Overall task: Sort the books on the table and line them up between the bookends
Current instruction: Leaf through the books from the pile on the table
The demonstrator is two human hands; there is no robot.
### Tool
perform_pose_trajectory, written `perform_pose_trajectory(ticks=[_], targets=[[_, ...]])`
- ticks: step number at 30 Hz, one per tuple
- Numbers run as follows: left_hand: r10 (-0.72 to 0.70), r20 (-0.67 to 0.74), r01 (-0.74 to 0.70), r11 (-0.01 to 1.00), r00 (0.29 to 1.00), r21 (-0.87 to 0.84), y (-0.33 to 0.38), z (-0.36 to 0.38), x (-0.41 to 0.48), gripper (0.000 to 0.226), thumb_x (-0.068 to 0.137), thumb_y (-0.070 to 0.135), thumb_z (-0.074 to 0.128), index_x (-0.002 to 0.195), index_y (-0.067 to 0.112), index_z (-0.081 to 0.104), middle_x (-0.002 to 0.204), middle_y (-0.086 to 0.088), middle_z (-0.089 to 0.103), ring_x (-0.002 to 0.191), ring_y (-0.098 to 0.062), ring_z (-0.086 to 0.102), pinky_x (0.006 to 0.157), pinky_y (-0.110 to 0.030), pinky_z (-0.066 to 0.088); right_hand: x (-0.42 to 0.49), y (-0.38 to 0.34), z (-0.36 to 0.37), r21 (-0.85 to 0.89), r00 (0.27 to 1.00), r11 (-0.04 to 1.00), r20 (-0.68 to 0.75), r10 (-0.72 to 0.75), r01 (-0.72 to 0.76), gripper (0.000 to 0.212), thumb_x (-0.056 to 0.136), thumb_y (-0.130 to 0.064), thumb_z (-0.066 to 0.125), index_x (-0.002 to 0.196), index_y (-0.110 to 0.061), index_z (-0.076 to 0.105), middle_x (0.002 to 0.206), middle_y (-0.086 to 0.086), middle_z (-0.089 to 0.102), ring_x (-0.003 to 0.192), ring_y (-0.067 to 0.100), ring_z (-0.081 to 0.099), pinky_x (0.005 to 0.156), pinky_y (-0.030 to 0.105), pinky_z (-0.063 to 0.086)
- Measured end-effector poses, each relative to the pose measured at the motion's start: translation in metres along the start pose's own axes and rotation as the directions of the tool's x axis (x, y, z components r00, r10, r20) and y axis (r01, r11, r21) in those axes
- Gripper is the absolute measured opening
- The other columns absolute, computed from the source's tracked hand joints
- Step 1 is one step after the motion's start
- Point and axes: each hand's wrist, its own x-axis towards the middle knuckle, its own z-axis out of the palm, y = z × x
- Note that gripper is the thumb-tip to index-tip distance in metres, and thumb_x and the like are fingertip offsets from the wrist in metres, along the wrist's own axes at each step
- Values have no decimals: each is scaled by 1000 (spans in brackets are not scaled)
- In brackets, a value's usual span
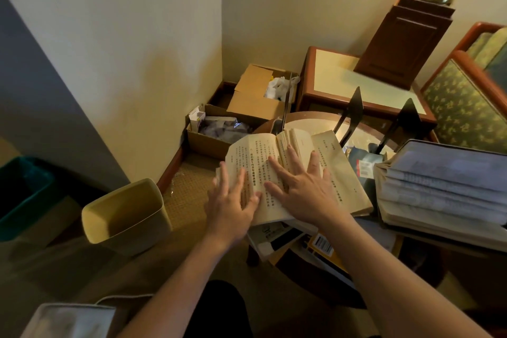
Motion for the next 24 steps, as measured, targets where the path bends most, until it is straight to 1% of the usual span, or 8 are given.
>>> perform_pose_trajectory(ticks=[1,3,7,13,15,18,20,24], targets=[[97,-13,-95,991,995,97,2,2,1,64,104,54,34,159,39,6,167,11,-13,154,-22,-9,123,-56,10,0,0,0,-1,1000,1000,-2,-5,5,67,89,-82,13,149,-61,-11,163,-11,-26,146,41,-27,116,71,-2],[192,29,-195,969,981,150,8,4,7,55,108,43,26,159,34,8,166,16,-5,155,-15,-9,124,-54,-4,0,0,1,-4,1000,1000,1,-10,10,67,89,-82,12,148,-61,-12,162,-12,-26,147,41,-27,116,71,-3],[161,49,-166,976,986,144,14,2,36,53,109,34,25,160,29,12,166,14,8,155,-13,-2,122,-53,-10,3,-1,6,-4,1000,1000,-13,-21,21,67,89,-82,10,147,-61,-14,162,-12,-27,146,40,-28,115,71,-5],[82,84,-95,980,993,172,18,-6,78,53,109,30,26,160,24,16,167,8,13,155,-18,6,122,-55,-3,1,-1,5,-4,1000,1000,-7,-24,23,65,91,-80,11,147,-61,-16,162,-11,-28,146,40,-29,115,71,-7],[110,57,-119,976,992,182,15,-3,67,52,108,31,25,160,23,18,167,7,16,155,-17,9,123,-55,0,0,-1,7,-8,999,1000,-21,-24,24,65,91,-80,10,147,-60,-16,163,-10,-27,146,41,-28,115,71,-6],[205,20,-203,939,979,277,10,2,29,56,105,33,19,159,20,20,165,3,22,154,-15,16,125,-55,9,0,-1,10,-10,999,1000,-42,-22,21,65,91,-79,10,148,-60,-17,163,-10,-27,147,40,-28,115,72,-4],[249,39,-249,916,968,315,10,0,2,57,102,34,17,157,18,20,164,2,24,152,-13,20,125,-54,14,3,-1,11,-20,999,1000,-50,-21,20,65,91,-79,9,147,-60,-18,163,-10,-27,147,41,-28,115,72,-4],[242,116,-267,904,963,333,7,-6,-8,60,100,34,13,158,20,15,165,5,20,153,-11,17,126,-51,10,2,-1,13,-19,998,1000,-54,-23,22,64,93,-76,9,147,-59,-19,163,-9,-27,147,41,-27,115,72,-5]])
